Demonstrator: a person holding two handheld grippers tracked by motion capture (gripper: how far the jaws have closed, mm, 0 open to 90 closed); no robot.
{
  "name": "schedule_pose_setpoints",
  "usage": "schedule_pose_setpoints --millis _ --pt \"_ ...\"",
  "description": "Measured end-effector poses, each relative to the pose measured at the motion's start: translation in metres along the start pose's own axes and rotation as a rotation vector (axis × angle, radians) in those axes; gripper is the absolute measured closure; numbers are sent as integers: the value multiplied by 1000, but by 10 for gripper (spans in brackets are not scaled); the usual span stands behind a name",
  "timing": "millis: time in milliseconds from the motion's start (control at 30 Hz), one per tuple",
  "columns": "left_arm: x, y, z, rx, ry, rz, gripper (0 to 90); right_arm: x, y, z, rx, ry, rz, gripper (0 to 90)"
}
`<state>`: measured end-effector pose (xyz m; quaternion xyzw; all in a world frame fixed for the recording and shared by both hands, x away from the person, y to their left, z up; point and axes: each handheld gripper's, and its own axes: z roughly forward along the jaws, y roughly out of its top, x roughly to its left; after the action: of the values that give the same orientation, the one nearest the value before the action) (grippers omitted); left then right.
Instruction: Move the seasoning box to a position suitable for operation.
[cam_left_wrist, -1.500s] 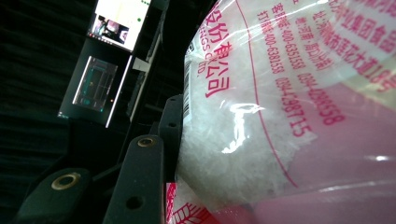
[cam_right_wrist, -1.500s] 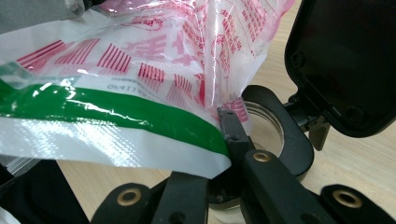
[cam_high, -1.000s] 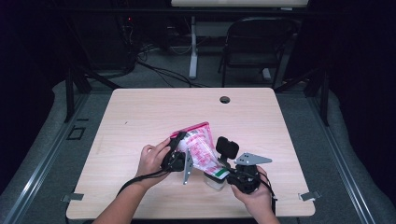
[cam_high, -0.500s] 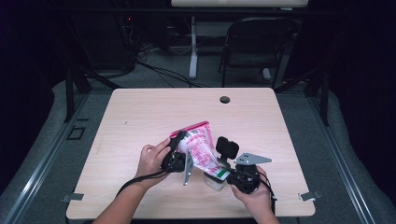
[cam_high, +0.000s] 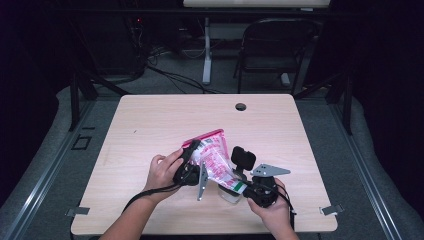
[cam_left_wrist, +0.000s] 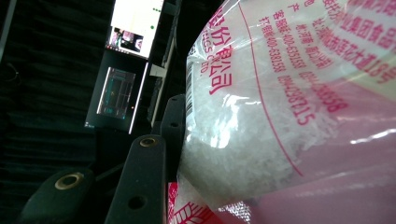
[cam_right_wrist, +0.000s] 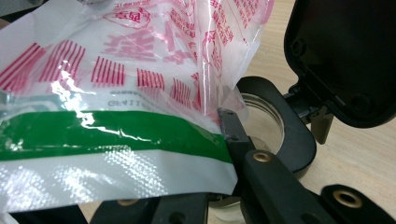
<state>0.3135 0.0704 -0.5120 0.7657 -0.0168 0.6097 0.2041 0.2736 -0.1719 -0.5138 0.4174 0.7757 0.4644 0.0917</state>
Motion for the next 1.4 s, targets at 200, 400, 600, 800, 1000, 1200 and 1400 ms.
schedule_pose_setpoints --millis 200,400,600,800,1000,1200,1400 --pt "0 1 0 -5 12 6 663 0 0 0 0 0 1 899" --pt "2 2 -2 -5 11 8 664 -1 -1 1 -2 -2 5 899" --pt "2 4 -4 -11 18 13 665 -2 -2 2 6 -4 3 899" --pt "2 4 -5 -8 15 9 665 -1 -2 3 12 -4 4 899" --pt "3 5 -5 -15 24 17 665 -1 -3 4 13 -2 10 899" --pt "4 5 -6 -13 24 12 666 -1 -3 4 14 -2 4 900" --pt "4 5 -6 -13 25 12 666 -1 -3 5 13 0 5 900"
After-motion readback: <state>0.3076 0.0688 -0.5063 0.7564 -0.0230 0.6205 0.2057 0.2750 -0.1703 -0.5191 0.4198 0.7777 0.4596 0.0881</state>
